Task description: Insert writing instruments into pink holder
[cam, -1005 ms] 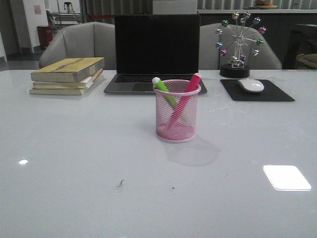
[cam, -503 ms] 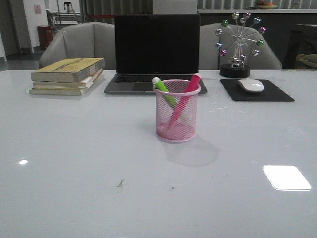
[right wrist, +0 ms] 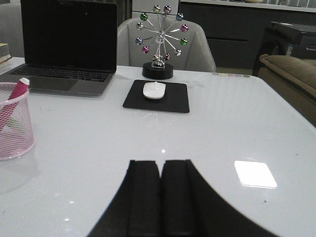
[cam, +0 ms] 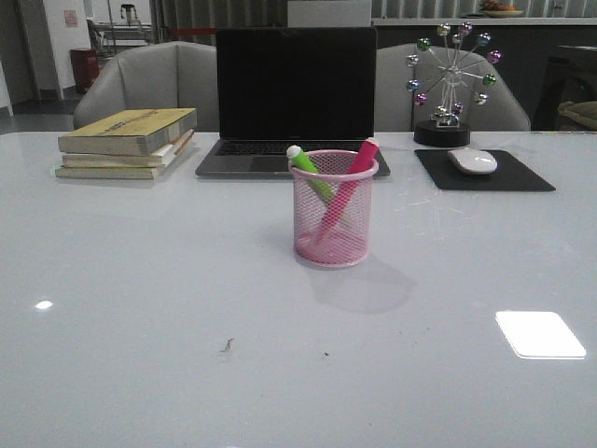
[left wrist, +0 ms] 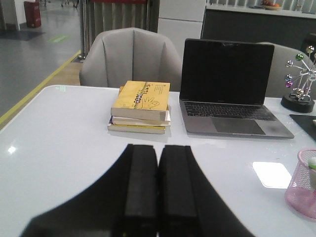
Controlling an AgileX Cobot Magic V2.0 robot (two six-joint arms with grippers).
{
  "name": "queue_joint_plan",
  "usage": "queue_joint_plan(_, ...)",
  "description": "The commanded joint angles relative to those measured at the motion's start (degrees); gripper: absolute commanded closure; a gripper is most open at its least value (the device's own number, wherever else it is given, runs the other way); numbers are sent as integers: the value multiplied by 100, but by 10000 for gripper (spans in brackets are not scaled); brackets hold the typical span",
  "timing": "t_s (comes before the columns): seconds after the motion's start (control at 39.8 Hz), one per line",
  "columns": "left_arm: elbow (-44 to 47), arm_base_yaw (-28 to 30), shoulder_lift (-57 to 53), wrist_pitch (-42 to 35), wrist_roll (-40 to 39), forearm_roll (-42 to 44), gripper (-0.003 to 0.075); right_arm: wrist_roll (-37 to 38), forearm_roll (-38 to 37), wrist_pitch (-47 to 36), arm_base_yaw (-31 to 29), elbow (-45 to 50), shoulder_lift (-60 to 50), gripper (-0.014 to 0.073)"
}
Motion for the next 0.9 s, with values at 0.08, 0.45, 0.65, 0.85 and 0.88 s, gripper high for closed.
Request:
queue_joint_plan(0.08,503,176,-727,-701,-43,1,626,-23,21,-471,5,-44,-107,536)
queue_joint_plan(0.45,1482,583,-1783,-710,-43,162,626,-23,21,-471,5,-44,-107,536)
queue_joint_plan(0.65,1845,583,-1962,-710,-43,162,626,-23,21,-471,5,-44,-107,536)
queue_joint_plan(0.85,2009,583,-1962,-665,-43,162,626,-23,21,-471,5,-44,-107,536)
queue_joint_plan(0.88,2009,583,-1962,-665,-43,162,626,-23,21,-471,5,-44,-107,536)
